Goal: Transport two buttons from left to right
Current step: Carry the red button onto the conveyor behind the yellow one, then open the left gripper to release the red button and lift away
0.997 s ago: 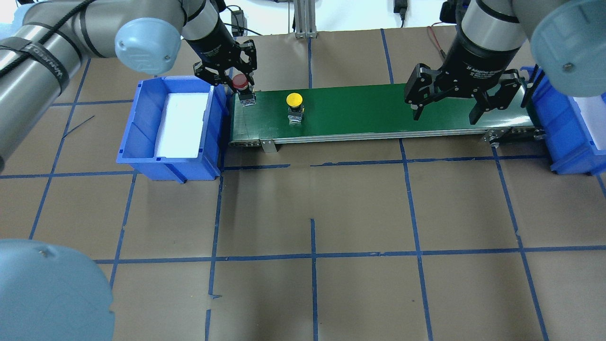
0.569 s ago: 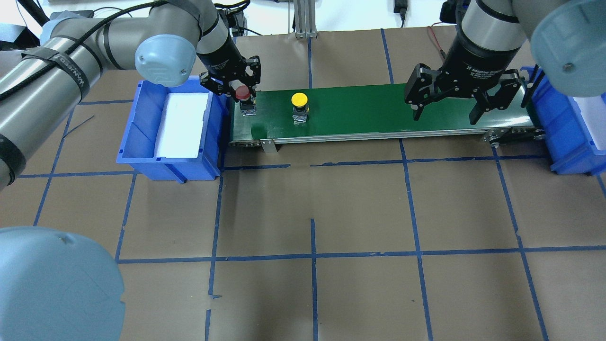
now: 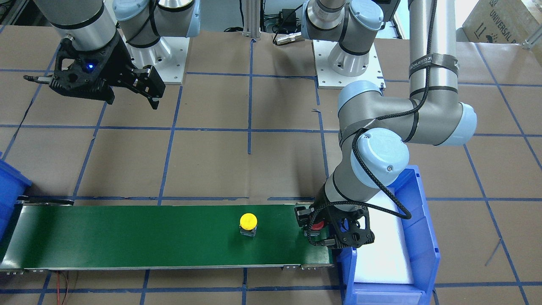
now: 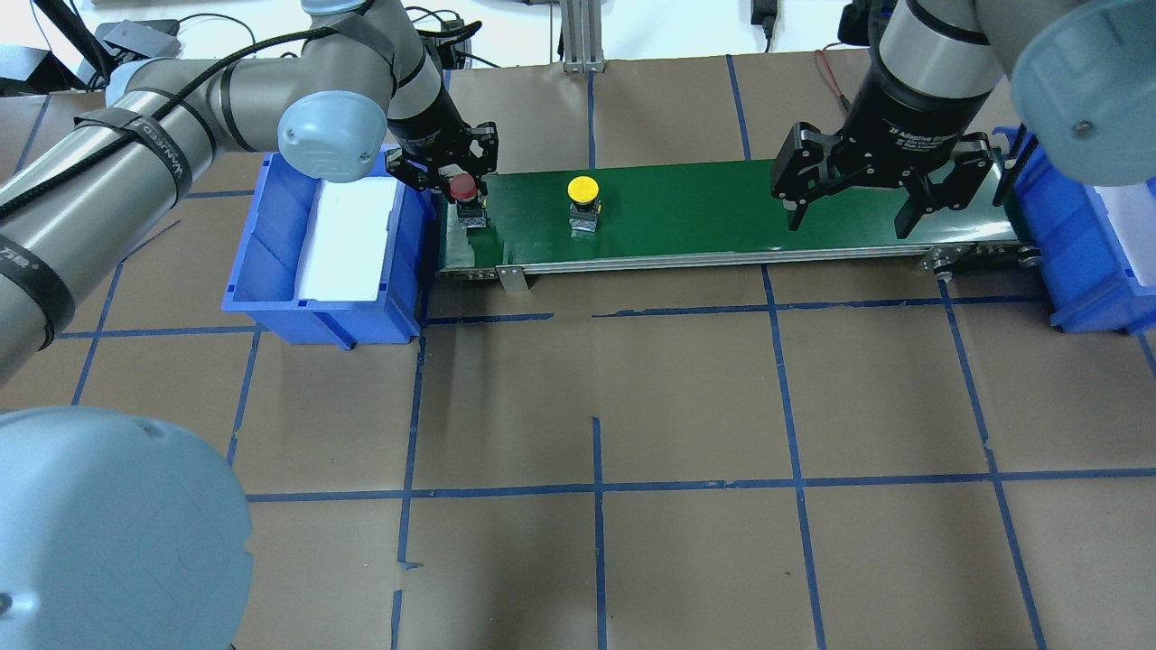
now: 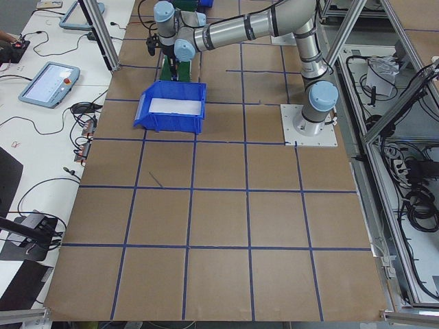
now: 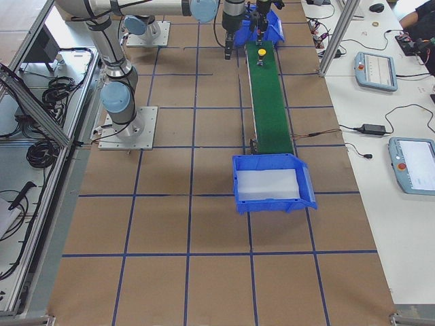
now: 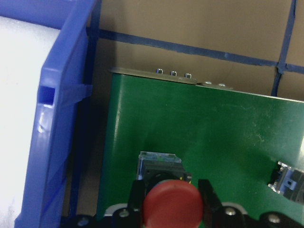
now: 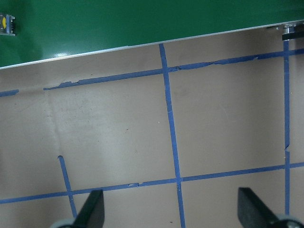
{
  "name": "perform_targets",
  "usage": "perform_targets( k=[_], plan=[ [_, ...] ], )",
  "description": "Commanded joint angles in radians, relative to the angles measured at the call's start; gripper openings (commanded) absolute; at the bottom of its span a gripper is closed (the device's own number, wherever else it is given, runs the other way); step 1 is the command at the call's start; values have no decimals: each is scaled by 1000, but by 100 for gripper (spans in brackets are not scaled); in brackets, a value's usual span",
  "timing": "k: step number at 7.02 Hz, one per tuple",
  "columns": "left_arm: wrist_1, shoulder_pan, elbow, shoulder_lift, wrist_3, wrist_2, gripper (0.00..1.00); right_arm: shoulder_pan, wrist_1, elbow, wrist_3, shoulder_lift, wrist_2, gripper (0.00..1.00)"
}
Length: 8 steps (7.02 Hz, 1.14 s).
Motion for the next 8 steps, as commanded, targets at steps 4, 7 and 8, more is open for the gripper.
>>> perform_targets(
  k=[4, 7, 8],
  plan=[
    [0, 0, 1, 11, -9, -1, 100, -3, 0, 0, -1, 0, 0, 100],
    [-126, -1, -5, 141, -3, 16, 100, 0, 2, 0, -1, 0, 2, 100],
    [-257, 0, -12, 226, 4, 40, 100, -2, 2, 0, -3, 0, 0, 100]
  ],
)
